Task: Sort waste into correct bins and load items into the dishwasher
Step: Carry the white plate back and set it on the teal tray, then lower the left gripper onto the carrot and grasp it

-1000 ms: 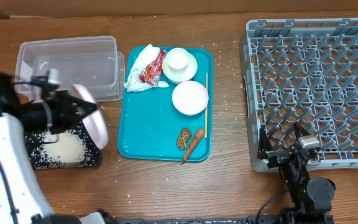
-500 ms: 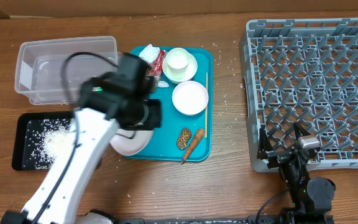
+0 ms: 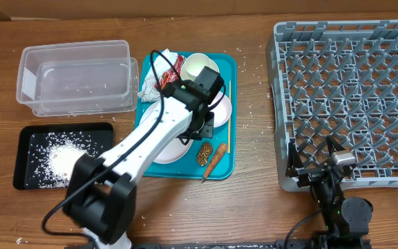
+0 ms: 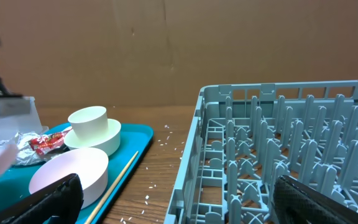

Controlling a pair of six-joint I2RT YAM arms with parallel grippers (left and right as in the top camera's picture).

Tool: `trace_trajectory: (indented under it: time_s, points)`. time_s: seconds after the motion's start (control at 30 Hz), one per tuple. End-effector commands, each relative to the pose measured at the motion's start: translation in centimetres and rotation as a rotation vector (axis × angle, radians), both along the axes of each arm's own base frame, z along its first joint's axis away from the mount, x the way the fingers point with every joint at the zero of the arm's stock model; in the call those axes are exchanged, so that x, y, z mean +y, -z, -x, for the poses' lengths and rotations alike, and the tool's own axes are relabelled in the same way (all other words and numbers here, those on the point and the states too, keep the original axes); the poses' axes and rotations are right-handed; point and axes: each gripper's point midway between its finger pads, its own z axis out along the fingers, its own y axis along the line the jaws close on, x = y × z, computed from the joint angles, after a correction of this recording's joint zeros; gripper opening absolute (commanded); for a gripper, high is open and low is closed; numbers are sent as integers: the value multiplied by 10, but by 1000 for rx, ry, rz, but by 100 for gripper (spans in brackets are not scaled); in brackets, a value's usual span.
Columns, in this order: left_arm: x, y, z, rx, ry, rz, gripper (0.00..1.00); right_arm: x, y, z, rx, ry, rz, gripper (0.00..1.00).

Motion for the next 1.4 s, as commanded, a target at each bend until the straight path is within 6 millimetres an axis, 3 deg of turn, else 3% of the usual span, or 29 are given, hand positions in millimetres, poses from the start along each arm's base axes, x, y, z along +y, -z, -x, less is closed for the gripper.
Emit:
trace_trajectory:
  time_s: [0.0,0.2,0.43,0.6,0.83,1.0,1.2,1.37]
  points:
    - [3,14,-10,-15,-13,-49,4,-2,2,0,-3,12,-3,100]
    - [4,23,-11,1,-15,-66,6,-2,2,0,-3,12,-3,100]
    - [5,24,-8,15,-12,-68,31,-2,2,0,-3,12,-3,100]
    - [4,19,1,58,5,-57,22,-2,2,0,-3,12,-3,100]
    - [-28,15,23,164,91,96,22,-2,2,0,-3,12,-3,100]
    - [-49,17,39,170,156,96,33,-2,2,0,-3,12,-3,100]
    - [-70,25,54,161,226,69,36,-2,2,0,-3,12,-3,100]
    - [-74,39,60,163,262,9,39,-2,2,0,-3,12,-3,100]
